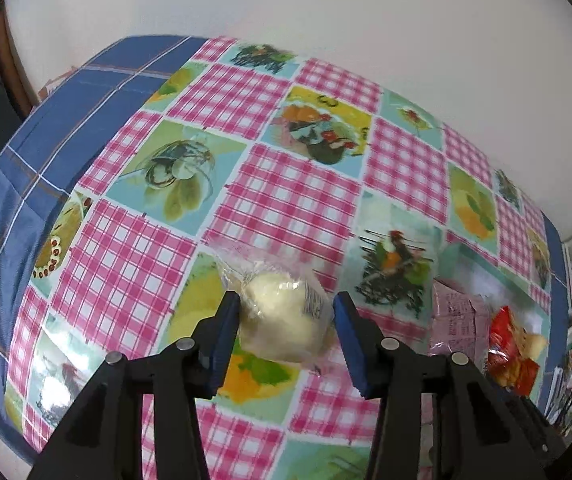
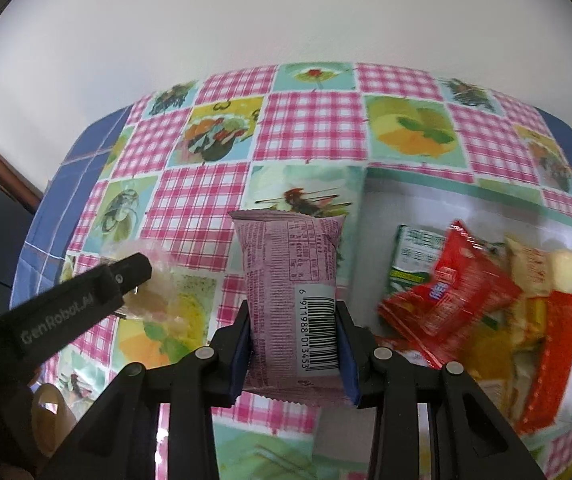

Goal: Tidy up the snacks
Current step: 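Carry the pink packet and wrapped bun over the white tray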

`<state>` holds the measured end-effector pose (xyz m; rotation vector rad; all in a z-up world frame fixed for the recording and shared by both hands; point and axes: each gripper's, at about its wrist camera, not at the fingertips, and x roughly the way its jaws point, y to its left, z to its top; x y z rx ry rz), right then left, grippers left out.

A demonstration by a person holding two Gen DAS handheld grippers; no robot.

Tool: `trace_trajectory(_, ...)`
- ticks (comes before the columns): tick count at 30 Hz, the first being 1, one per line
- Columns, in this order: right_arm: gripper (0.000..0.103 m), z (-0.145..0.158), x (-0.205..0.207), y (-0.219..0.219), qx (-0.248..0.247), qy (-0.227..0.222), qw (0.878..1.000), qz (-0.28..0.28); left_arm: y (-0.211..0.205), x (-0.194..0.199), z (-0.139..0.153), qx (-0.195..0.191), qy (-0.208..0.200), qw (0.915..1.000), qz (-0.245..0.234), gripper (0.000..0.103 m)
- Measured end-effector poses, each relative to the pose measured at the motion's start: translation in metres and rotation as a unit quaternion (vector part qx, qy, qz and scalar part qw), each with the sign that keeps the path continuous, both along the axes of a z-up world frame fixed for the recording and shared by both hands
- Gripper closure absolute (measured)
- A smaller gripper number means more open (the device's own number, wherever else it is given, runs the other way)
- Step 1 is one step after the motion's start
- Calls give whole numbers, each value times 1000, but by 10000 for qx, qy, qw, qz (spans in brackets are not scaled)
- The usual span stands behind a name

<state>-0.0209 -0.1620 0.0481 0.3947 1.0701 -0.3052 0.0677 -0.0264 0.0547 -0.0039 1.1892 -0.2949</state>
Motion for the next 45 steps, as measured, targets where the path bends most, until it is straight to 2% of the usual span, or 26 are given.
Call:
trace_trajectory(2,63,6,-9,-4,-19,-43,10000,-37,-5,-9,6,-31,-81,9999,-67,56)
trace_trajectory(4,63,12,-20,-10,-39,-91,9999,-101,-12,-22,14,-40,-210,9996,-190,66)
trace_trajectory(9,63,19,-46,-30,-99,-83,9994,-328,-30,-42,19,-33,-299,9983,-506,66)
trace_trajectory(14,63,21,-65,-47,-139,-31,9987,-494,-28,-37,11,153,-337,9986,-386,66)
trace_trajectory(15,63,20,-67,-51,-93,-22,9984,-553,-27,-34,9,168,-310,9988,-331,63)
trace_trajectory(18,63,15,-67,-59,99,-14,9975,-697,-26,-30,-1,37,-160,9994,-289,33)
trace_trajectory(21,63,14,-65,-59,120,-17,9976,-675,-31,-25,-13,64,-75,9995,-287,28)
trace_trajectory(23,63,14,-64,-58,131,-32,9977,-668,-36,-22,-21,147,-82,9993,-322,19)
trace_trajectory(25,63,14,-63,-59,157,-34,9976,-674,-44,-19,-30,112,13,9987,-495,17)
trace_trajectory(31,63,13,-62,-62,195,-37,9973,-713,-51,-14,-56,61,338,9980,-525,17)
trace_trajectory(34,63,13,-62,-63,197,-34,9973,-708,-48,-10,-61,-141,398,9984,-366,18)
trace_trajectory(35,63,13,-62,-63,200,-34,9973,-710,-47,-9,-61,-216,425,9983,-340,21)
trace_trajectory(36,63,13,-62,-63,205,-36,9972,-717,-46,-8,-61,-301,434,9980,-344,31)
trace_trajectory(37,63,13,-62,-63,206,-37,9972,-723,-45,-8,-59,-334,420,9980,-334,38)
trace_trajectory(45,63,12,-64,-71,292,-36,9962,-817,-39,-7,-50,-608,482,9965,-309,51)
